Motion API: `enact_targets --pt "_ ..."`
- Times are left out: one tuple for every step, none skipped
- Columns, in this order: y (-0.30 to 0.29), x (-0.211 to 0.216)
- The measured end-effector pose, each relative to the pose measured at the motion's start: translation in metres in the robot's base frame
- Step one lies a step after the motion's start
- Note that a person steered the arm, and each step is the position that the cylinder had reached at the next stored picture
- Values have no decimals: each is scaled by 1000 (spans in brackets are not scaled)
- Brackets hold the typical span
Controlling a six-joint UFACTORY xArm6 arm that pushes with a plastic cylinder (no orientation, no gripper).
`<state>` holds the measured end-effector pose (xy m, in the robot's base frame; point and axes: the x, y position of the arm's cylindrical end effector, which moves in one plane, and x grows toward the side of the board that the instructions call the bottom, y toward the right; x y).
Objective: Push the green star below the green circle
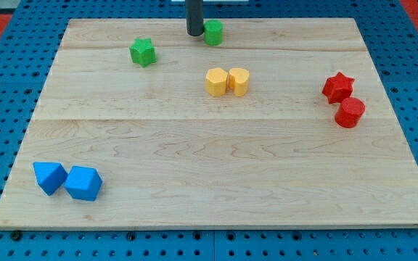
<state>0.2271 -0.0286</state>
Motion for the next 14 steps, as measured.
enact_targets --pt "0 0" --pt "-47 -1" --pt "-76 -1" --pt "-79 -1" --pt "-133 -1" --pt "-137 -1" --pt "-145 14" --pt "-153 34" --pt "-153 34" --pt "-153 37" --pt "-154 49" --pt "-154 53" --pt "-154 55" --pt "-142 66"
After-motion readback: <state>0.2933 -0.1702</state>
